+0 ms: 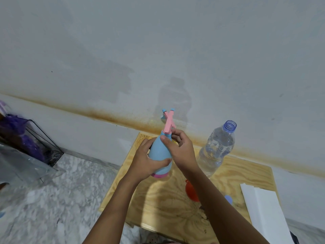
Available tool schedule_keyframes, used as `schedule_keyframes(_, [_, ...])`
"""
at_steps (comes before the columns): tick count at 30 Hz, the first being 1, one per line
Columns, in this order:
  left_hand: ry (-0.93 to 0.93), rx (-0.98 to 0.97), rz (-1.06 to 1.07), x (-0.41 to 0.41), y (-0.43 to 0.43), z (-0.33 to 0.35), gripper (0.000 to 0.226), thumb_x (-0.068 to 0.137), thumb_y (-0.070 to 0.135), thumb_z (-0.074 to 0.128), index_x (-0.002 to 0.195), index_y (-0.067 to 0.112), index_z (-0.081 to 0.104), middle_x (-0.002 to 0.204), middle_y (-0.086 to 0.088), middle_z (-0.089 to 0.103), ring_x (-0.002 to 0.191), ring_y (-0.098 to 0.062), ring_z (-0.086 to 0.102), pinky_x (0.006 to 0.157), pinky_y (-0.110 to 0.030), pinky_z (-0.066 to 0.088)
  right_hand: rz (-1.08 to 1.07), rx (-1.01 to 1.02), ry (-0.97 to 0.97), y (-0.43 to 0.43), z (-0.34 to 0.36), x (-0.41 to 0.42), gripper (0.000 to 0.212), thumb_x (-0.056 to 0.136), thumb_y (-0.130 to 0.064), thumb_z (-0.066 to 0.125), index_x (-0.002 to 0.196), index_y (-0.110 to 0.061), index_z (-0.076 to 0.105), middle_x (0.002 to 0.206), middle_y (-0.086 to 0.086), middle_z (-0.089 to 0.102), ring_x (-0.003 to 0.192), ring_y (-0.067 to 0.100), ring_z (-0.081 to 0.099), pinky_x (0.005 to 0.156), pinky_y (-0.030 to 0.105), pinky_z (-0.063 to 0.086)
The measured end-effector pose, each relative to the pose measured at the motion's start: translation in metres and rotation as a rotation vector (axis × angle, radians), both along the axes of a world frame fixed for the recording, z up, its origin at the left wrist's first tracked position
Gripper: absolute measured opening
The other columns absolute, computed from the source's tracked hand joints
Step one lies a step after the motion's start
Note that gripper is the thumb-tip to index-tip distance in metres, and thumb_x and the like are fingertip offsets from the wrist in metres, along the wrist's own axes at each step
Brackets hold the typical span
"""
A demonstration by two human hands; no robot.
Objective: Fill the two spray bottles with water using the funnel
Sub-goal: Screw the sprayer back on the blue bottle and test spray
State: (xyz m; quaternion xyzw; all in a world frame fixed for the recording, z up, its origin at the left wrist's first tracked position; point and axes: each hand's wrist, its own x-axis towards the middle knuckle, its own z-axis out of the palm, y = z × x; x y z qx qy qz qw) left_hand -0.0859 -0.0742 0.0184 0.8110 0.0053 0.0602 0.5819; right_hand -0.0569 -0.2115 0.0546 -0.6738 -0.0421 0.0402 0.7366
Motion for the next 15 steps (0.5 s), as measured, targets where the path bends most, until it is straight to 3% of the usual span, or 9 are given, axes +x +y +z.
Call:
schedule_keyframes(2, [-0.002,-0.022,-0.004,0.000,-0.001,0.001,0.071,0.059,0.047,0.083,0.126,0.037,0.058,0.108,0.007,0.058,0.105,-0.013,0.063,0.075,-0.035,0.061,-0.006,-0.032,-0.008,0.004,-0.001,0.000,0.030,0.084,-0.026,0.078,0.108,-0.031,0.060,0.114,-0.005,0.068,0.112,0.012,0.064,0.091,0.033,0.056])
schedule_keyframes(4, [0.004,-0.042,0.005,0.001,-0.001,0.002,0.071,0.060,0.046,0.083,0.125,0.037,0.059,0.108,0.008,0.058,0.105,-0.012,0.063,0.074,-0.034,0.061,0.073,-0.018,-0.015,0.004,0.002,-0.001,0.033,0.090,-0.027,0.071,0.120,-0.032,0.059,0.121,-0.009,0.067,0.114,0.009,0.063,0.092,0.030,0.056])
schedule_keyframes(7, [0.015,-0.067,0.022,0.001,0.000,0.004,0.073,0.058,0.047,0.083,0.125,0.037,0.059,0.109,0.009,0.058,0.105,-0.011,0.063,0.075,-0.033,0.061,0.129,0.034,-0.033,0.002,0.005,-0.001,0.021,0.099,-0.021,0.057,0.116,-0.028,0.066,0.112,-0.008,0.072,0.105,0.010,0.067,0.086,0.028,0.056])
schedule_keyframes(12, [0.020,-0.103,-0.010,0.005,-0.002,0.008,0.068,0.062,0.042,0.086,0.124,0.039,0.059,0.110,0.007,0.060,0.105,-0.013,0.064,0.076,-0.034,0.062,-0.085,0.038,-0.024,0.016,0.006,-0.001,0.022,0.086,-0.022,0.076,0.101,-0.034,0.065,0.106,-0.005,0.072,0.102,0.015,0.068,0.088,0.032,0.057])
schedule_keyframes(15, [0.022,-0.122,-0.016,0.007,-0.001,0.009,0.065,0.063,0.040,0.086,0.123,0.040,0.060,0.110,0.006,0.061,0.105,-0.013,0.064,0.076,-0.033,0.061,-0.062,0.058,0.006,0.017,0.007,0.000,0.027,0.084,-0.022,0.077,0.101,-0.036,0.063,0.107,-0.006,0.071,0.103,0.014,0.068,0.087,0.030,0.057])
